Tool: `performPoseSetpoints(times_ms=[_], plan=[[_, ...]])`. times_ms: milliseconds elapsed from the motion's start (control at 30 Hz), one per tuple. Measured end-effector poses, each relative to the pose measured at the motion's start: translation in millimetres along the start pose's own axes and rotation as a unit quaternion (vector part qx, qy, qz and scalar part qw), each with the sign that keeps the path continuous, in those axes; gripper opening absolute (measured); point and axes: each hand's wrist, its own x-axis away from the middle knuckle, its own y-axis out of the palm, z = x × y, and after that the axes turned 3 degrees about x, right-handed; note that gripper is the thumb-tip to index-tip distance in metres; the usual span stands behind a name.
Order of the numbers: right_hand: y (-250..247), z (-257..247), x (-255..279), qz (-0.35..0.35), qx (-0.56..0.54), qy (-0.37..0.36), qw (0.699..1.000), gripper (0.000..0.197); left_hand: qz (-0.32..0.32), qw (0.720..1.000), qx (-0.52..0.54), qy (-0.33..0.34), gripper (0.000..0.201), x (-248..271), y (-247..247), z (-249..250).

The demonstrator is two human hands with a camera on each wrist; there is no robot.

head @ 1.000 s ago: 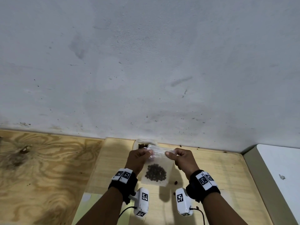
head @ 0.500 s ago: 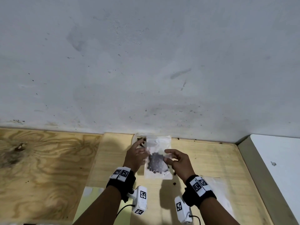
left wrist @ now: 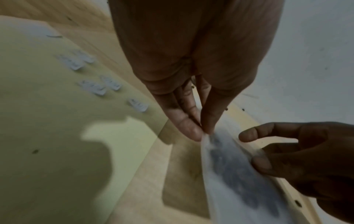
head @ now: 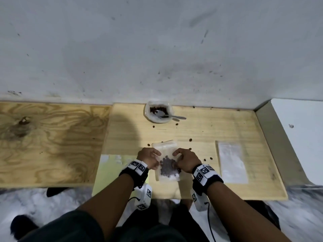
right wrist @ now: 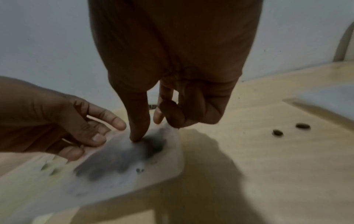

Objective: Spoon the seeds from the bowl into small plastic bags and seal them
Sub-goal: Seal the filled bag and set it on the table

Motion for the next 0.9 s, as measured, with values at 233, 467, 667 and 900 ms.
performPoseSetpoints(times_ms=[233,467,667,900], plan=[[16,4,-2,0.010,0.037,0.020,0.999,0.035,0.050,0.997,-0.049,0.013,0.040,-12,10,-21],[26,9,1,0.045,0.155,0.001,0.987,0.043,0.051,0.989,-0.138,0.018,0.029,-22,16,-27],[1,25,4,0.091,0.066,0.002,0.994,0.038,0.092,0.973,-0.202,0.056,0.024,-26,24,2],[-81,109,13,0.192,-0.048,0.111,0.974,0.028,-0.040,0.994,-0.080,0.062,0.015,-29,99,65]])
